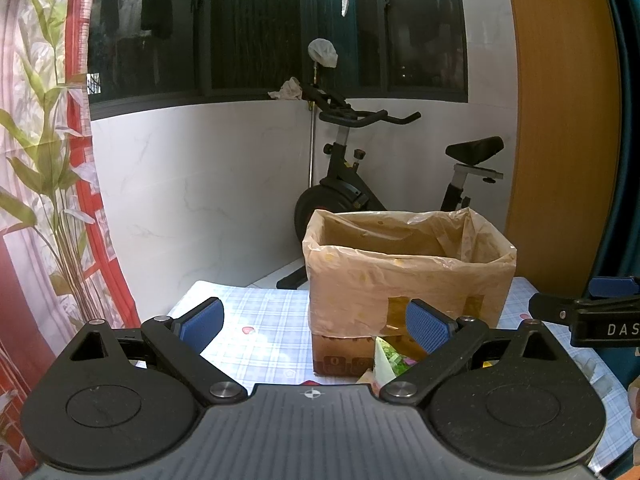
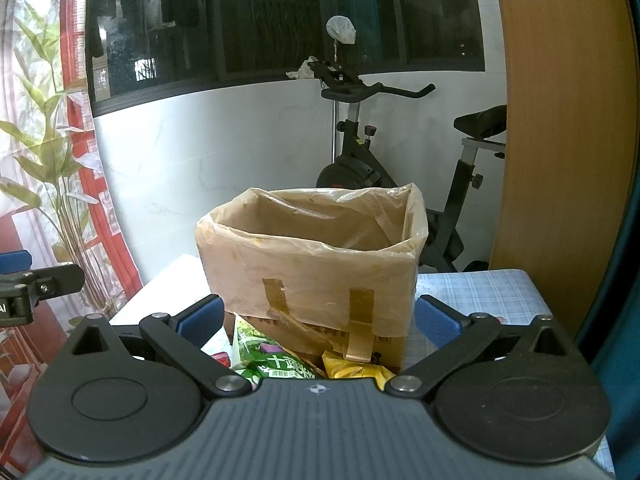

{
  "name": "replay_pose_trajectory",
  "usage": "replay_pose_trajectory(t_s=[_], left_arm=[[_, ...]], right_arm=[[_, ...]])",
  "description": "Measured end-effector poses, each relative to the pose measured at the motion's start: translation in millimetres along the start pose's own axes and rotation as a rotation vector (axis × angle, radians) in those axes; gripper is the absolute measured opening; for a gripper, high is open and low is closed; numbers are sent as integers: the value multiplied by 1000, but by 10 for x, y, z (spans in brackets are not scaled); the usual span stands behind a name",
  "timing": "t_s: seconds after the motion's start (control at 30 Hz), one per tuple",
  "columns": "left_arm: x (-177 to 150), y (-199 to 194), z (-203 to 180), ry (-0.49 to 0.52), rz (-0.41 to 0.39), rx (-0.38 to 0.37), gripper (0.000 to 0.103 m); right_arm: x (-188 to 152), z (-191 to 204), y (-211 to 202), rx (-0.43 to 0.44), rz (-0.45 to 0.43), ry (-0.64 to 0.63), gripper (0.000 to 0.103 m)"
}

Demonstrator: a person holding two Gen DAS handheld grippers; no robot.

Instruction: Organize snacks

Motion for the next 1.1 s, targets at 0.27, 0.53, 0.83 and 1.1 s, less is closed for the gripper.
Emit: replay_pose_trajectory(t_s=[0.27, 0.53, 0.83, 1.1], left_arm=[[-10, -7, -1, -11, 2, -2, 99], [-26, 1, 2, -19, 7, -5, 99], [-42, 1, 4, -27, 8, -13, 99], [-37, -3, -7, -27, 6, -23, 99]], right_arm=[[-3, 1, 0, 0, 1, -1, 103], [-33, -2, 5, -1, 4, 0, 103], [-47, -1, 18, -1, 7, -3, 103], [-69, -10, 35, -2, 10, -1, 103]])
Point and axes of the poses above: each gripper's, at about its wrist camera, not at the fingertips, and y roughly the way its jaws point, z to its left, x to its top, the point moved 5 cm from there along y, roughly the way its jaws point, and after that the axes turned 14 degrees about y, right-handed, at the moved point
